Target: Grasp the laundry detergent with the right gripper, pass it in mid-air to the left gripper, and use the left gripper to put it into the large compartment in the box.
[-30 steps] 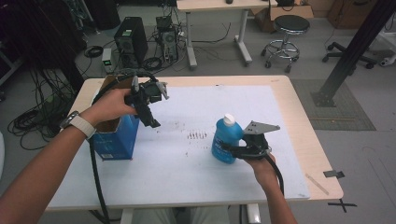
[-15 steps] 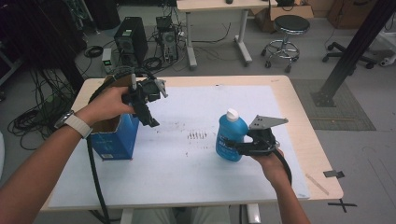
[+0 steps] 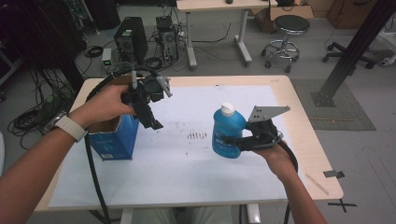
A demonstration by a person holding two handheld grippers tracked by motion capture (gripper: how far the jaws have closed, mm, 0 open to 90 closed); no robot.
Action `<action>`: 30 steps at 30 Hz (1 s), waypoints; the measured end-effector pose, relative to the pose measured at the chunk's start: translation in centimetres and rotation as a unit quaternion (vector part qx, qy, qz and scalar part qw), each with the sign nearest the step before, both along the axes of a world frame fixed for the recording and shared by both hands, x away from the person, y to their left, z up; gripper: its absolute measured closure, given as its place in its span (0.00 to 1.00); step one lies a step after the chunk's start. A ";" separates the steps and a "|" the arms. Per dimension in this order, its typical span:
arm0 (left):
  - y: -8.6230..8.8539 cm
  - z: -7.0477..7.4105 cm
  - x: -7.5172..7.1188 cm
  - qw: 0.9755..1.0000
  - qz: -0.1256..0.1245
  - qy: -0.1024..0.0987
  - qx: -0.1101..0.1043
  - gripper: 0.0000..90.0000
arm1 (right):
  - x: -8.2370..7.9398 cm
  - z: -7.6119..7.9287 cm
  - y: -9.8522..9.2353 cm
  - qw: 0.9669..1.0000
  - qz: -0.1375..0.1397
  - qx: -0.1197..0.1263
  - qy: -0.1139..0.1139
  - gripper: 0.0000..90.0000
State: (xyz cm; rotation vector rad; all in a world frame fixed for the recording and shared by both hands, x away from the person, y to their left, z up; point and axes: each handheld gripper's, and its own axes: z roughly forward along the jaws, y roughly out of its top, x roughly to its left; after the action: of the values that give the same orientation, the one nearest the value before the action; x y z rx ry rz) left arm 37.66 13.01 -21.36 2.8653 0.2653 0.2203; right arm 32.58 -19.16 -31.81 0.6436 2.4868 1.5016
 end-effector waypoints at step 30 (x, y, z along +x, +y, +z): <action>-3.6 3.0 -4.7 0.997 -0.072 0.034 -0.004 0.07 | 1.2 1.2 6.1 0.986 0.168 -0.004 -0.008 0.49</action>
State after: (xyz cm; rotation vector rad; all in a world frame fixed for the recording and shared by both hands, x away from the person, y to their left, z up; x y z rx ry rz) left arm 32.91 9.40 -18.34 2.8713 0.0728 0.0933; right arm 33.74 -13.03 -30.66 0.2146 2.6895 1.5918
